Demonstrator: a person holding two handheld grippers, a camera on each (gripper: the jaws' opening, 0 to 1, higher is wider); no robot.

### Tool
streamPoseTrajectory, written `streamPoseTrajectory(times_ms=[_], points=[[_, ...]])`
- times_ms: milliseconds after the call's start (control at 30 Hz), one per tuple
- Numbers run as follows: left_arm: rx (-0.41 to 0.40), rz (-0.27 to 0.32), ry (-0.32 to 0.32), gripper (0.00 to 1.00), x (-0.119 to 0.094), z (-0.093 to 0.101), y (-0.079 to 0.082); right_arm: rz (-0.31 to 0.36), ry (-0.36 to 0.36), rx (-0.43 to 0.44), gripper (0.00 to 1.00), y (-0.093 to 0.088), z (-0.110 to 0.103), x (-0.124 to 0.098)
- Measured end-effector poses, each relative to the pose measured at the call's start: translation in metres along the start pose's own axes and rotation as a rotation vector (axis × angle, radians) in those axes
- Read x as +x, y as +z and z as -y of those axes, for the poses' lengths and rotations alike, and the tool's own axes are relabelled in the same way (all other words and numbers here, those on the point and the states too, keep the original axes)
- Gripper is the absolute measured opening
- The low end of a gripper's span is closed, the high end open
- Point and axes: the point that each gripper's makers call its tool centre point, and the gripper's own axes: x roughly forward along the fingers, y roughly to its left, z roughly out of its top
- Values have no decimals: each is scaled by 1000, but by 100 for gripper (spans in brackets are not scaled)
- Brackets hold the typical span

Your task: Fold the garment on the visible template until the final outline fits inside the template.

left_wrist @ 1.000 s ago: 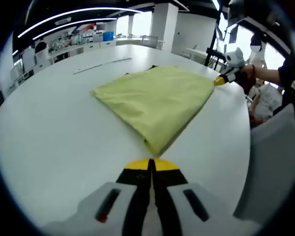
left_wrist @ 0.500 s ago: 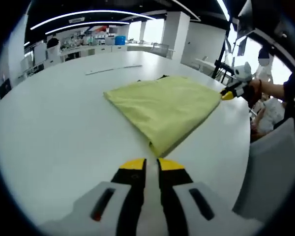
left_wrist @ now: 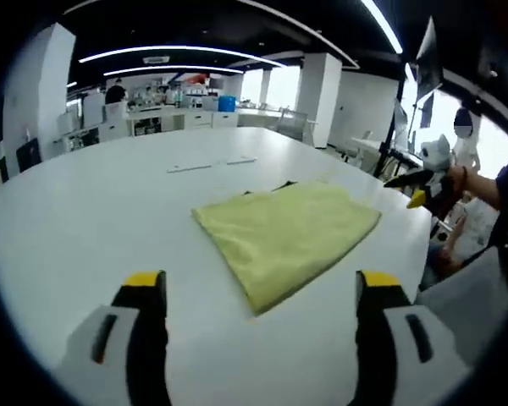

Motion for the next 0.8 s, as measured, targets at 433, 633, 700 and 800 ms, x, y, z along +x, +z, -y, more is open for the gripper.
streamPoseTrajectory(times_ms=[433,633,700,800], points=[[-67,25,37,99,-38,17,4,63,-35,-21,100,18,-38,-42],[-71,8,69,98,-51,18,-6,64,-54,2,100,4,-41,-44],[-87,11,85,98,-53,16,-7,61,-66,7,99,1,-40,-45],[-102,11,107,96,-55,15,-9,56,-78,13,99,-1,-38,-45]])
